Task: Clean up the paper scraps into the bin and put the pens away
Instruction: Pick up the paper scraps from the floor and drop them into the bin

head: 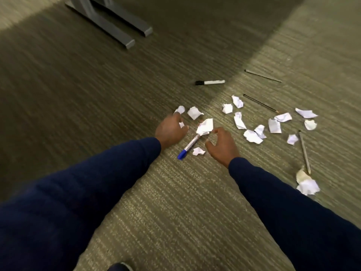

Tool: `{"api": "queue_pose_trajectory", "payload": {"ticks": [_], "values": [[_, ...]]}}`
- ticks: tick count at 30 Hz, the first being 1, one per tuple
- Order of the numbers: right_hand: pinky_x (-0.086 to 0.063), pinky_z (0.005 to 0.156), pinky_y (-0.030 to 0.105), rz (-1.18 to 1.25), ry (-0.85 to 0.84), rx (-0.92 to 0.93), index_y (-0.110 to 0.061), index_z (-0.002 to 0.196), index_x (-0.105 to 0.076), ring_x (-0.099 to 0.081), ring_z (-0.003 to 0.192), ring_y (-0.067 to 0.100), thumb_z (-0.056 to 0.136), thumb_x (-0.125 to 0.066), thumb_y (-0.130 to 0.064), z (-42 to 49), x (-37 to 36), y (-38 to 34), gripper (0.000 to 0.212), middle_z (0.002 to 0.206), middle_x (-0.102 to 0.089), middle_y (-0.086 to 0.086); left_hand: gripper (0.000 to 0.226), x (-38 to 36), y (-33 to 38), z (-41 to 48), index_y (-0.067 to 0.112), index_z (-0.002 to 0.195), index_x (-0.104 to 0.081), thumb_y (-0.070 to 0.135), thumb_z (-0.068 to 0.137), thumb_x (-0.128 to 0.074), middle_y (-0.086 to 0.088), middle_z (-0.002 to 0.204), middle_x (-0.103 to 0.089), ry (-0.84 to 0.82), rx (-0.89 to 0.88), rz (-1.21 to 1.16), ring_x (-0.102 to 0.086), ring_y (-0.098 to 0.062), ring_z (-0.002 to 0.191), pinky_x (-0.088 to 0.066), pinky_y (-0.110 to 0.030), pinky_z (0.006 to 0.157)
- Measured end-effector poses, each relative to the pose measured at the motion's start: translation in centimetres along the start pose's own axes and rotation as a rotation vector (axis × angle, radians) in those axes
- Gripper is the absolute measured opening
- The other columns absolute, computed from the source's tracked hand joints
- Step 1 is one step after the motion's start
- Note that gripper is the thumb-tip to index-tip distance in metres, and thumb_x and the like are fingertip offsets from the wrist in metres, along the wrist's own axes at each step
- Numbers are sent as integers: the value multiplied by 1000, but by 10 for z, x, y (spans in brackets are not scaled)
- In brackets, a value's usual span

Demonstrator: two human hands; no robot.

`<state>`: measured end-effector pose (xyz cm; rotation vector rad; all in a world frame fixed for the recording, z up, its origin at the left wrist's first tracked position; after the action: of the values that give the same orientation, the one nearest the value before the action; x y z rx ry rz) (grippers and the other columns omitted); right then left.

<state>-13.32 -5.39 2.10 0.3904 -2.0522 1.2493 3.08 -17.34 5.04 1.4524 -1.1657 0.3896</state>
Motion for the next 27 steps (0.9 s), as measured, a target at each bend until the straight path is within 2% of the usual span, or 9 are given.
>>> {"api": "queue_pose_trajectory", "payload": {"ticks": [4,7,9,14,17,20,22,24,27], "values": [[-48,98,41,-119,-53,-32,-14,143,-44,-56,119,31,89,-67,-33,11,-6,42,62,139,-50,13,48,-49,-1,19,12,137,-46,17,90,-57,-17,138,-45,-87,-62,219,-58,-40,114,-51,-47,94],[-48,99,41,-260,-96,72,-18,146,-43,-55,122,30,89,-67,-37,13,-25,44,64,143,-48,9,62,-72,-2,31,15,147,-37,9,89,-56,-16,151,-33,-96,-211,520,-57,-42,113,-53,-50,85],[-49,97,41,-377,-107,179,-21,147,-42,-52,123,30,88,-67,-40,11,-43,35,67,141,-48,7,68,-81,-3,37,20,150,-34,4,87,-56,-13,157,-27,-89,-290,606,-56,-42,110,-52,-50,78],[-49,84,41,-535,-60,268,-18,138,-51,-51,115,31,87,-69,-42,13,-74,19,59,131,-53,11,57,-88,-12,50,13,139,-43,-2,86,-59,-13,146,-38,-55,-323,622,-50,-38,116,-53,-49,80],[-50,79,42,-611,-28,300,-14,128,-57,-54,111,32,93,-64,-36,14,-78,16,42,132,-54,14,37,-88,-13,51,6,121,-51,-7,87,-54,-18,131,-46,-49,-377,572,-51,-35,108,-51,-47,79],[-52,74,40,-629,13,352,-12,124,-60,-57,104,30,97,-59,-22,13,-73,16,29,127,-59,14,20,-84,-18,52,5,112,-54,0,94,-46,-19,126,-49,-48,-409,523,-52,-34,101,-46,-45,78],[-48,72,33,-596,44,359,-12,124,-61,-57,97,25,98,-56,-20,15,-64,19,28,118,-62,10,25,-80,-19,54,2,120,-56,1,96,-46,-20,128,-51,5,-438,547,-52,-37,110,-45,-44,85],[-43,72,29,-525,70,349,-13,122,-63,-56,95,22,96,-57,-24,18,-51,22,28,112,-61,6,32,-74,-23,55,4,122,-57,-3,93,-45,-18,128,-53,28,-443,540,-52,-33,110,-44,-41,83],[-54,83,36,-476,96,353,-17,113,-65,-52,107,20,92,-61,-28,28,-30,20,24,121,-56,5,37,-62,-25,58,11,121,-63,-2,89,-48,-10,127,-57,57,-441,502,-51,-26,113,-45,-38,89]]}}
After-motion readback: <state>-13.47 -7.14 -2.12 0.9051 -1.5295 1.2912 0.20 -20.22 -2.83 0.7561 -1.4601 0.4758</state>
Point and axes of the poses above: each hand's wrist, its own z-axis towards the middle knuckle, its own x-axis out of the back of the hand, y = z × x, the point moved 9 cm from there along z, towards the middle knuckle
